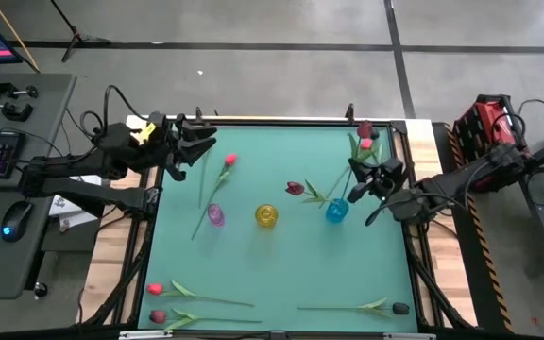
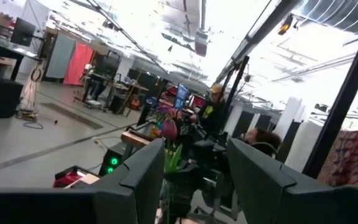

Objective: Sort flowers into vase by color
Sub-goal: Put the right dark red flower into the blue vase

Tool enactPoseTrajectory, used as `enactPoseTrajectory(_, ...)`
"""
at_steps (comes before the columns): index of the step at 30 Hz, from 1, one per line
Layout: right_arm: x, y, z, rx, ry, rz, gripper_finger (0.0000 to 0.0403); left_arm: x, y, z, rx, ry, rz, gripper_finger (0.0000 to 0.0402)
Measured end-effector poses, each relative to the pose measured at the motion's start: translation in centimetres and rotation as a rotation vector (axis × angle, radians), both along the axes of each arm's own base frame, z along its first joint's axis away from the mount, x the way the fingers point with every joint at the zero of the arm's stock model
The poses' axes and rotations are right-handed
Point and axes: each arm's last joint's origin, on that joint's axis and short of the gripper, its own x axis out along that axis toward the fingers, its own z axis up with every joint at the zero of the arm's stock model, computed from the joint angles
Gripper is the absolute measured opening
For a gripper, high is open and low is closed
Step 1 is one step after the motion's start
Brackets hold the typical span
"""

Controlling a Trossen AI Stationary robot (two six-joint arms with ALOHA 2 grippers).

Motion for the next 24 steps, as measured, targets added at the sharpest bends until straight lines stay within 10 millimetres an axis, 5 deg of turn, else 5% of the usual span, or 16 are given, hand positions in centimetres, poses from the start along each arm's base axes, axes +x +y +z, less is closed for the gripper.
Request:
enactPoseTrajectory(12,-0.4,-0.4,1.8,-0.084,0.044,-0.008,0.0000,-0.1,0.0,0.2,-0.023,-0.023,-0.007,0.0163)
enactPoseTrajectory(24,1.5,-0.3,-0.6,-0.044,0.116,0.007,0.0000,-0.1,0.0,0.2,-0.023,-0.022,-0.007,0.0163)
